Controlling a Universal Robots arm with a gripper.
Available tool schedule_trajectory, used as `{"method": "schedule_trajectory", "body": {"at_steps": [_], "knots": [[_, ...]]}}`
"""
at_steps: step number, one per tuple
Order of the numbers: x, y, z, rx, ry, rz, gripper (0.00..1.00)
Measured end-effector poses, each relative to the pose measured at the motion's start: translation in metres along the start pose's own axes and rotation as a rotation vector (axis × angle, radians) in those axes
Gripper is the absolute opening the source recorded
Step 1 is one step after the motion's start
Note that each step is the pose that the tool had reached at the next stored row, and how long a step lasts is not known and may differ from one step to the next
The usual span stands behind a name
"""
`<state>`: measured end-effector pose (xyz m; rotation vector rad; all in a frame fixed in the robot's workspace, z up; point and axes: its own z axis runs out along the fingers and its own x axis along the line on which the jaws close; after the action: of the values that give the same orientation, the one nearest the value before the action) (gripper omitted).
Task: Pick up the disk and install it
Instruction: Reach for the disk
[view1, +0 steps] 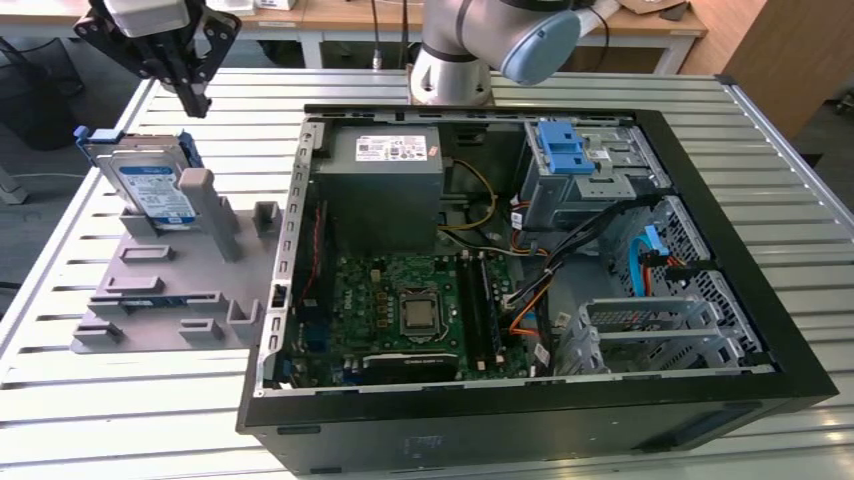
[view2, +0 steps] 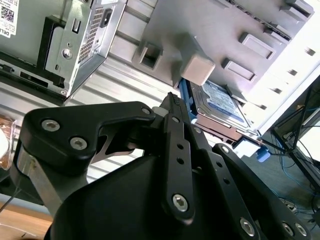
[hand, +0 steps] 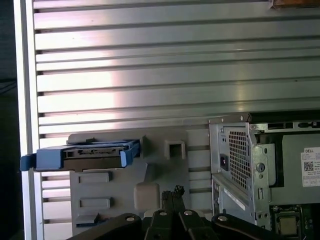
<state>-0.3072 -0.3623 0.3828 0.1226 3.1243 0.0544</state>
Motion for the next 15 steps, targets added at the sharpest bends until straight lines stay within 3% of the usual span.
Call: {"method": "schedule_trajectory", "body": {"at_steps": [15], "knots": [[0.0108,0.0044,0.0023,0.0003,0.0018,0.016,0.11]]}}
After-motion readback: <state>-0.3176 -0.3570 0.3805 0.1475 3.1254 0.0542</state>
